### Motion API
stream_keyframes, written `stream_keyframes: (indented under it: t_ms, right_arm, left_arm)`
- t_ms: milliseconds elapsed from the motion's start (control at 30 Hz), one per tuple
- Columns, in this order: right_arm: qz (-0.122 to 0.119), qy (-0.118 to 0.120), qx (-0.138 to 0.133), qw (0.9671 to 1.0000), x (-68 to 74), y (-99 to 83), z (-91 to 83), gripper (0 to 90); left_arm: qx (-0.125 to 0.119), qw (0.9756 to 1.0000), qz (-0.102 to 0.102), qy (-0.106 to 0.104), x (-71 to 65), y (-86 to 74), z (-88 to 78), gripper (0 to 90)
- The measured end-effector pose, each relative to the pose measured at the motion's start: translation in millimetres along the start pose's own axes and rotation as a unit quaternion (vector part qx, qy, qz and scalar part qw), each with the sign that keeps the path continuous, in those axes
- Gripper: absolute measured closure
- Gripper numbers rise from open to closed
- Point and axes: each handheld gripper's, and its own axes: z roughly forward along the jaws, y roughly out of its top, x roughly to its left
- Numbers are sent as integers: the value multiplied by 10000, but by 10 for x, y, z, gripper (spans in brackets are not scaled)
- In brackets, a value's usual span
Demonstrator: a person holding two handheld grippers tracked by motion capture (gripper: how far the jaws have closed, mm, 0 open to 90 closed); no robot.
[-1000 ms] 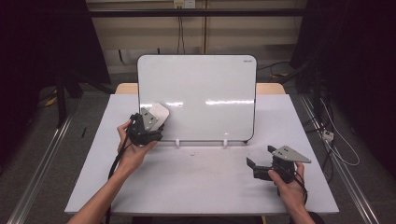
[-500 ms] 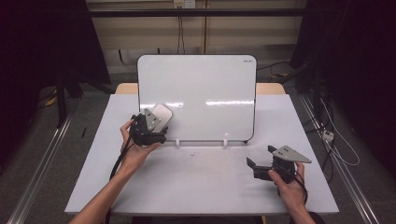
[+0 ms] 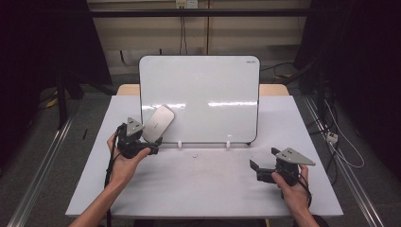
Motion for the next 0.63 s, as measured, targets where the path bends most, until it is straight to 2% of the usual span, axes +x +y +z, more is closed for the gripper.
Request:
stream_keyframes:
  t_ms: [100, 200, 300, 400, 500, 633]
  right_arm:
    - [-16, -5, 0, 10000, 2, -2, 1, 53]
    - [-5, -28, 9, 10000, 1, -2, 2, 52]
    - [4, -43, 15, 10000, 2, -3, 4, 52]
    - [-11, -53, 16, 10000, 2, -5, 0, 52]
    - [0, -83, 3, 10000, -4, -10, -7, 52]
    - [-10, -83, -18, 10000, -2, -6, -10, 52]
  left_arm:
    - [-37, 9999, -60, -88, 3, -67, -106, 48]
    - [-148, 9998, -137, -46, -9, -134, -213, 48]
    - [-147, 9995, -272, -8, -7, -204, -296, 48]
    - [-186, 9992, -351, -49, -12, -328, -363, 48]
    - [-215, 9988, -437, -70, -20, -445, -401, 47]
    - [-270, 9986, -455, -59, -9, -483, -409, 47]
